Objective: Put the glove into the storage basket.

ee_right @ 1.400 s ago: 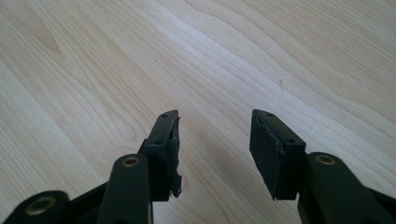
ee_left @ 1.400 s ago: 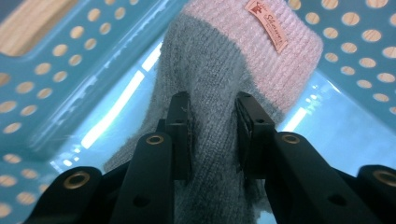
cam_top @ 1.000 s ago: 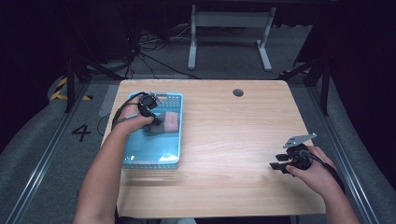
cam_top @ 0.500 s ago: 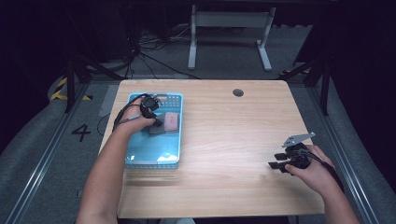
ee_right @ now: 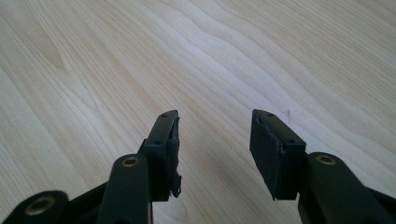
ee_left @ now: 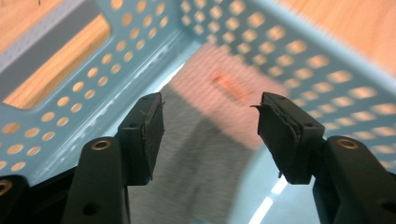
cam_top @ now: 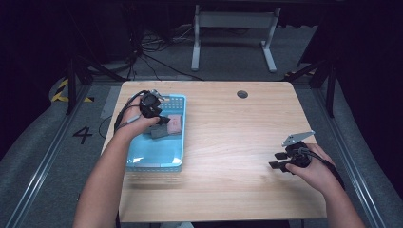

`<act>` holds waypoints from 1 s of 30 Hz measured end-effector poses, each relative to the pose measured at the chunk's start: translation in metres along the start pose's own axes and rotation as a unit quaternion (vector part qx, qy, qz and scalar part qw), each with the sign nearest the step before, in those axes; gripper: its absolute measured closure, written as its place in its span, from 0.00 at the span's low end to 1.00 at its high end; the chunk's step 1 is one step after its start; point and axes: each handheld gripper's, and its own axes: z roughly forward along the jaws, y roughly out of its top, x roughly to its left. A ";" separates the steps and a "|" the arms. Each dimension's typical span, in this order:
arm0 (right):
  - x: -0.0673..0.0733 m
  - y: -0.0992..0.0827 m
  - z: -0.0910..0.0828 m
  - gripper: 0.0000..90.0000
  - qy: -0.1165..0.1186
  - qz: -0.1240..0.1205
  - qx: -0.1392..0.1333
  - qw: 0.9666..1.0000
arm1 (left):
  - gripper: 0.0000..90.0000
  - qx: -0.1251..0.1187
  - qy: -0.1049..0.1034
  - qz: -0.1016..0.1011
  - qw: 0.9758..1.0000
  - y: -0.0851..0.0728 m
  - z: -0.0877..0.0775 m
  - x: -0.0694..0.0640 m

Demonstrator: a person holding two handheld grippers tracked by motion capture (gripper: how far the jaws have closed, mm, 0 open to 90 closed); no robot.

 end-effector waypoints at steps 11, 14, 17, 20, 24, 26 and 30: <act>-0.013 0.020 0.012 0.72 0.011 -0.016 0.007 1.000 | 0.48 -0.041 -0.007 -0.016 0.999 -0.003 -0.045 -0.048; -0.017 0.025 0.016 0.73 0.013 -0.017 0.009 1.000 | 0.47 -0.052 -0.010 -0.015 0.998 -0.006 -0.057 -0.065; -0.018 0.028 0.020 0.73 0.017 -0.017 0.013 1.000 | 0.46 -0.054 -0.009 -0.013 0.998 -0.009 -0.064 -0.081; -0.019 0.029 0.024 0.73 0.022 -0.017 0.019 0.999 | 0.45 -0.055 -0.005 -0.016 0.998 -0.013 -0.069 -0.099; -0.021 0.028 0.026 0.72 0.025 -0.012 0.022 0.999 | 0.44 -0.059 -0.024 -0.021 0.998 -0.020 -0.068 -0.122; -0.021 0.027 0.026 0.72 0.025 -0.012 0.023 0.999 | 0.44 -0.057 -0.032 -0.024 0.998 -0.024 -0.064 -0.130; -0.022 0.026 0.026 0.71 0.029 -0.008 0.024 0.999 | 0.43 -0.048 -0.030 -0.018 0.998 -0.029 -0.057 -0.150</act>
